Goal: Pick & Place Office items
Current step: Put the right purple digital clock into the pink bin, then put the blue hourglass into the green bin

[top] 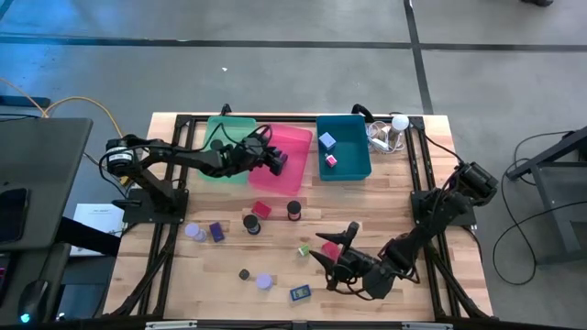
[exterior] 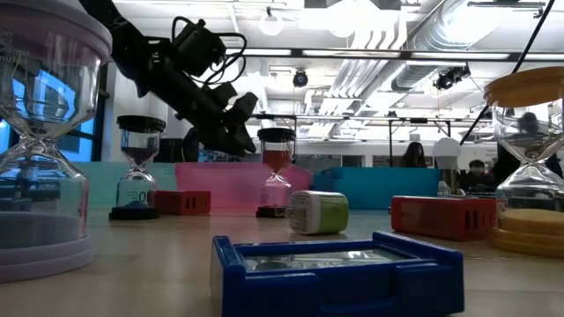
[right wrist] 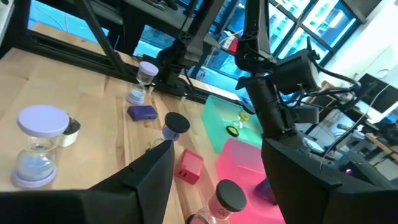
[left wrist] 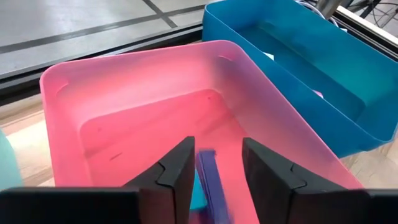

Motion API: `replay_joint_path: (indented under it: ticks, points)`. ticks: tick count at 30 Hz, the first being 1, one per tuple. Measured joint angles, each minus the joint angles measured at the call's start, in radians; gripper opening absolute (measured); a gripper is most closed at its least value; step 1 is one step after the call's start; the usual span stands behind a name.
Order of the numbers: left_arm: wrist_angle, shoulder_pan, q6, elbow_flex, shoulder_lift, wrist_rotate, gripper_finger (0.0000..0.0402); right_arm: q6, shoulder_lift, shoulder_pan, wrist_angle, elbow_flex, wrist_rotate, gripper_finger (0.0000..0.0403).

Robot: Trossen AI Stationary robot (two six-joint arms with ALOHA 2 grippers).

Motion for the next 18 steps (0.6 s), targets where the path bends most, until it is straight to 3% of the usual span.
replay_joint_path:
  ticks: [7,10,18]
  points:
    - [-0.006,-0.002,0.010,0.000,-0.009,0.022,0.0144,0.020,0.000,-0.024,-0.005,0.000,-0.065,0.0231]
    - [-0.002,-0.010,0.088,0.000,-0.037,0.055,0.0144,0.019,0.000,-0.023,-0.010,0.000,-0.076,0.0231]
    - [-0.019,-0.102,0.218,0.000,-0.215,0.064,0.0145,0.019,0.000,-0.023,-0.024,0.000,-0.075,0.0231]
